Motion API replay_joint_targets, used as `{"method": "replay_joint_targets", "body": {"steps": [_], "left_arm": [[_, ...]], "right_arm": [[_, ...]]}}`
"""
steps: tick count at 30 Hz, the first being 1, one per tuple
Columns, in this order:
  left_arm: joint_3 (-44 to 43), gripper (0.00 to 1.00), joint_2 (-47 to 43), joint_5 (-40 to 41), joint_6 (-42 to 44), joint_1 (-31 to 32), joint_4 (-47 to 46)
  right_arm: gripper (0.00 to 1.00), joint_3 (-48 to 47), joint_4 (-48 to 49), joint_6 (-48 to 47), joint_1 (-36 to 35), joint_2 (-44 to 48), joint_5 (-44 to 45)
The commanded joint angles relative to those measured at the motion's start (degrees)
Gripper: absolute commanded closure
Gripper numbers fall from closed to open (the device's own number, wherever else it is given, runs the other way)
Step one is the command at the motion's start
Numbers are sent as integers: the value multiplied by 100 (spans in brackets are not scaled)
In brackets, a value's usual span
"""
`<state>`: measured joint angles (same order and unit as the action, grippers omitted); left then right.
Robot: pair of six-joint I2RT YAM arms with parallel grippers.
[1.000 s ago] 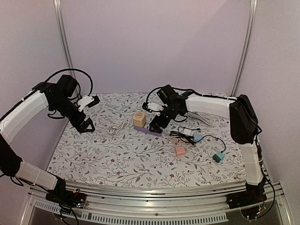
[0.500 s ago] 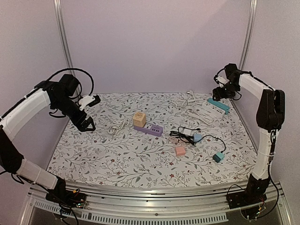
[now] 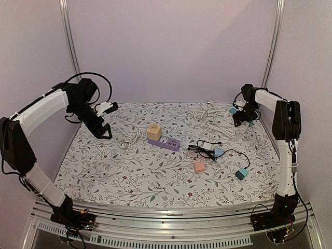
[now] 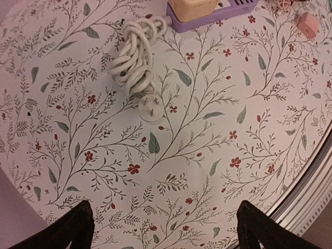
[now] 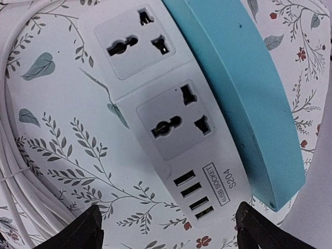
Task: Insert the plug
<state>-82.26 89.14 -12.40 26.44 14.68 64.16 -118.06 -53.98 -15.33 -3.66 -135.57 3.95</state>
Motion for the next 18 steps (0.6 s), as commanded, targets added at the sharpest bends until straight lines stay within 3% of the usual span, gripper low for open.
{"method": "replay_joint_targets", "body": {"steps": [1, 7, 15, 18], "left_arm": [[-260, 5, 287, 41, 8, 38, 89], [-420, 6, 510, 155, 1, 52, 113], [-370, 7, 525, 141, 33, 54, 121], [-395, 7, 530, 133, 37, 61, 113]], "right_arm": [[12, -321, -49, -283, 59, -155, 10], [11, -903, -153, -401, 210, -772, -682], [9, -1303, -616, -460, 232, -1128, -871], [15, -1307, -1028, -501, 215, -1223, -901]]}}
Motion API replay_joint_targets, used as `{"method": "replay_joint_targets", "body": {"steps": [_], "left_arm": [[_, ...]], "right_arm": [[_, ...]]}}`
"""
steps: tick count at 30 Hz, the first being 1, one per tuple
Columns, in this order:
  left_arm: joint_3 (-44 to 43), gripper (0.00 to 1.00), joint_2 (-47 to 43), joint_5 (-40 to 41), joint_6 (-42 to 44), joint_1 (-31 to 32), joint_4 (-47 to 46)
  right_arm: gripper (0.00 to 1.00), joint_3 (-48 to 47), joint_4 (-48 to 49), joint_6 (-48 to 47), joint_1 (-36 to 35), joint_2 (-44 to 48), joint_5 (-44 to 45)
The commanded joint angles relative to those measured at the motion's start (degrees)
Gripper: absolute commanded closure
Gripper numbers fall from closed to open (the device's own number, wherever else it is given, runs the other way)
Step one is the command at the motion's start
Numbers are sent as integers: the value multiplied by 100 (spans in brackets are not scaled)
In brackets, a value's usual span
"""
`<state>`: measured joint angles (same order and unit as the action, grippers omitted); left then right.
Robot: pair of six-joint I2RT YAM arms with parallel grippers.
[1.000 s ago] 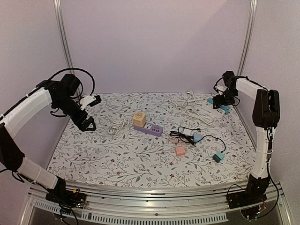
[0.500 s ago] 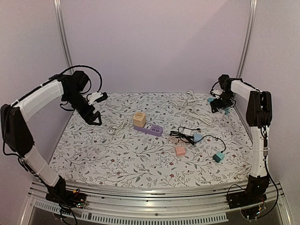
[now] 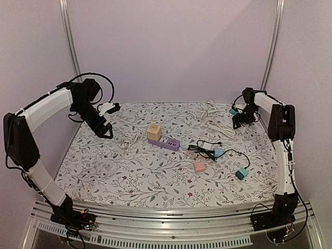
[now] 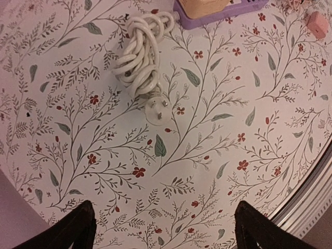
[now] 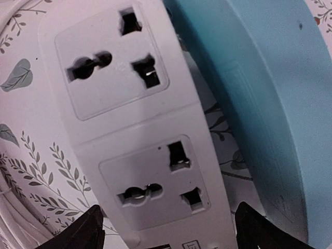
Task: Insert the plug
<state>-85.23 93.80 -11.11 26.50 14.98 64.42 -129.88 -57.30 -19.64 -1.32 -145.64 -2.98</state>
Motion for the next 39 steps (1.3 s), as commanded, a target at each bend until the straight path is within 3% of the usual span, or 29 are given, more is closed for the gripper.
{"method": "replay_joint_targets", "body": {"steps": [1, 4, 7, 16, 26, 34, 39], "left_arm": [[-105, 7, 60, 11, 30, 35, 87], [-121, 8, 38, 11, 24, 40, 86], [-119, 8, -6, -8, 14, 44, 92], [52, 8, -459, 87, 26, 40, 59], [597, 8, -1281, 45, -4, 39, -116], [792, 7, -1938, 44, -85, -164, -214], [823, 7, -2231, 216, -218, -391, -347]], "right_arm": [[18, -102, -848, -132, -30, -229, -287], [33, 366, -800, -253, -77, -62, -649], [64, 665, -600, -144, -125, 252, -787], [100, 445, -509, 70, -608, 1530, -704], [100, 351, -37, 610, -1390, 3604, -1055], [100, 315, 98, 479, -3338, 4667, -1124], [100, 464, 270, 523, -4439, 4654, -1423]]}}
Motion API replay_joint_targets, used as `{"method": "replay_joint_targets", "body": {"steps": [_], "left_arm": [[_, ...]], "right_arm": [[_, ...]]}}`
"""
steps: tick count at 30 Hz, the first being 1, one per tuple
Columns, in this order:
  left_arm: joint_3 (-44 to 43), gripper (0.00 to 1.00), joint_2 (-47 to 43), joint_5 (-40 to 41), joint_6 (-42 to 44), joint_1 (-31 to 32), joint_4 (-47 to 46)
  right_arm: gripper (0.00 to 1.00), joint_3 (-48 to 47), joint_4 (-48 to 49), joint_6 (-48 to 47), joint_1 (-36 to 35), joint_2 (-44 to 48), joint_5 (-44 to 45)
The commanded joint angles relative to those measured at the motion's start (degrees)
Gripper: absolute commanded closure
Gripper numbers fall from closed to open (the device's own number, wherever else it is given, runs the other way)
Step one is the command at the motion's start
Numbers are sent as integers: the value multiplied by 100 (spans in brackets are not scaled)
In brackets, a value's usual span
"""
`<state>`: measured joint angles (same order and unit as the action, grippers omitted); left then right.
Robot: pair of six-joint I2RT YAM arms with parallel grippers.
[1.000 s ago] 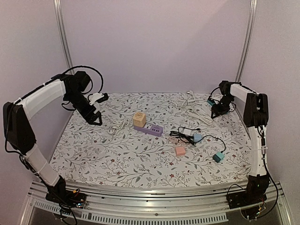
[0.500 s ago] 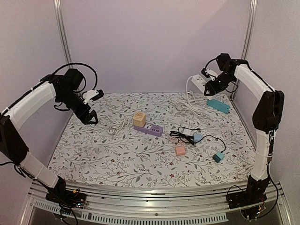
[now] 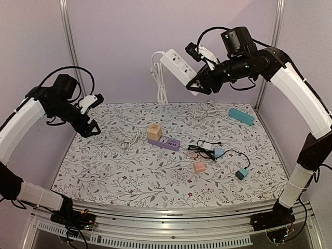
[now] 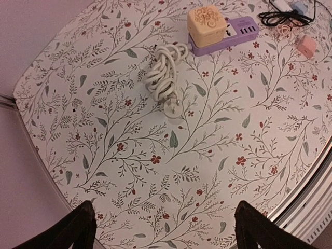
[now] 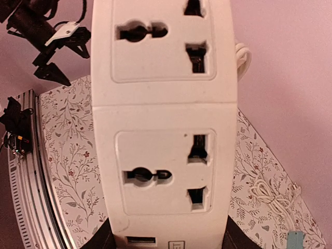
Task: Insert the plug
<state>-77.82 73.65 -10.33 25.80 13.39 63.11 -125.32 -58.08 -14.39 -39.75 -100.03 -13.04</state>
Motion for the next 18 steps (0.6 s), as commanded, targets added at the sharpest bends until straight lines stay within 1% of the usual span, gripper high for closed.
{"method": "replay_joint_targets", "body": {"steps": [1, 6, 9, 12, 14, 16, 18], "left_arm": [[95, 7, -271, 158, -161, -271, -240], [227, 7, -521, 174, -180, -423, -353], [290, 6, -574, 280, -179, -455, -402], [294, 6, -571, 337, -156, -466, -429], [284, 6, -562, 322, -133, -468, -431], [292, 6, -553, 314, -114, -461, -426], [309, 6, -559, 308, -81, -467, -422]], "right_arm": [[100, 102, 421, 26, -789, 33, -459], [100, 618, 784, 224, -1471, -541, -701], [100, 604, 860, 436, -1718, -1042, -774], [100, 643, 1039, 659, -1905, -1417, -1016], [100, 828, 1138, 747, -1967, -1577, -1226], [100, 1126, 1152, 775, -1984, -1713, -1312], [100, 1616, 1117, 640, -1979, -1734, -1198]]}}
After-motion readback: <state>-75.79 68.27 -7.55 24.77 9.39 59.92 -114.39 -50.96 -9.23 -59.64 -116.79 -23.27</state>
